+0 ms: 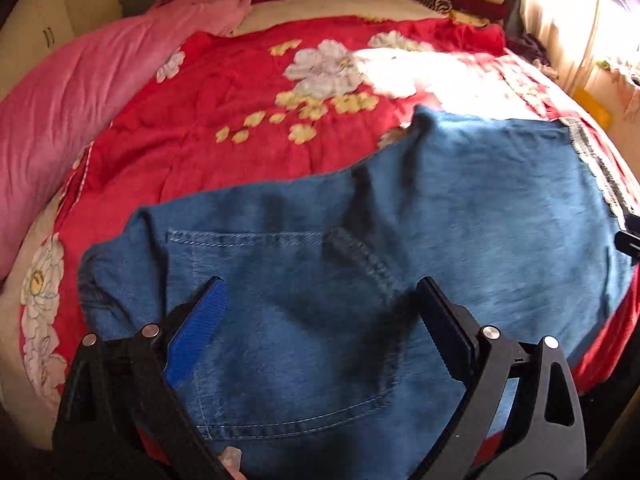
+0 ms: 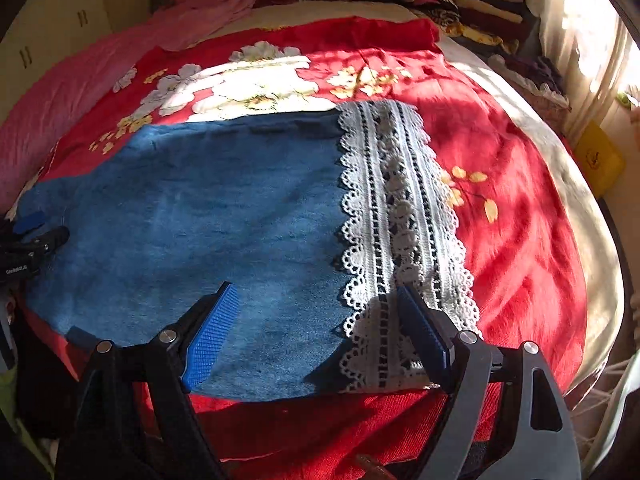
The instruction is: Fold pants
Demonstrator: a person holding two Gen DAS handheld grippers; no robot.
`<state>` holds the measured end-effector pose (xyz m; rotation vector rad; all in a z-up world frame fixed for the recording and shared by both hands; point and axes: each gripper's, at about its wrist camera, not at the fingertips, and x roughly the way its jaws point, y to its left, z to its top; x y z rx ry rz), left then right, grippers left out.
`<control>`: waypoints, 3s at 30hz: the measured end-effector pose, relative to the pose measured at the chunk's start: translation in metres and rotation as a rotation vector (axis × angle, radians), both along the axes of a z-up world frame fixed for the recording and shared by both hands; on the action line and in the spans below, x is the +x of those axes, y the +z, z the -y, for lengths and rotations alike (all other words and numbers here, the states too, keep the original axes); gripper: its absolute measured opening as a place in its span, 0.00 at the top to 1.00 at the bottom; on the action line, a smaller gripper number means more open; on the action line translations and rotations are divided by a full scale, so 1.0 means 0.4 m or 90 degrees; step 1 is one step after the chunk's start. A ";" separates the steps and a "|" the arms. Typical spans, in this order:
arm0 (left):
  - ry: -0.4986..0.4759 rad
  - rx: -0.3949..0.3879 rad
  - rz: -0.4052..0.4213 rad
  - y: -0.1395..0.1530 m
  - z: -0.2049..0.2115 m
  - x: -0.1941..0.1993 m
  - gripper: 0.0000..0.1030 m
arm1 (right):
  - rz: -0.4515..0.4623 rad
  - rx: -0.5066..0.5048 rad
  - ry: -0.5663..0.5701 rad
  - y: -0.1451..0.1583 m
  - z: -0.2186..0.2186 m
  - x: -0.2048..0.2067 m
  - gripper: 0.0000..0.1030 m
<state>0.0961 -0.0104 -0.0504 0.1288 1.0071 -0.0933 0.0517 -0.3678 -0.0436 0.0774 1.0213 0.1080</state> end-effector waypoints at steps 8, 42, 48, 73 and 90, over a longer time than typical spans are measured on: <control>0.002 -0.041 -0.004 -0.024 -0.042 0.002 0.12 | -0.013 -0.004 0.005 -0.013 0.004 -0.018 0.21; -0.026 -0.091 0.083 0.181 0.014 -0.108 0.09 | 0.140 0.060 -0.039 0.162 0.044 -0.149 0.04; -0.052 -0.090 0.097 0.210 0.064 -0.116 0.09 | 0.159 0.066 -0.048 0.183 0.060 -0.164 0.04; -0.174 -0.058 0.112 0.236 0.303 -0.084 0.09 | 0.179 0.073 -0.107 0.172 0.122 -0.184 0.04; -0.222 -0.048 0.071 0.157 0.398 -0.009 0.09 | 0.140 0.057 -0.102 0.113 0.093 -0.146 0.04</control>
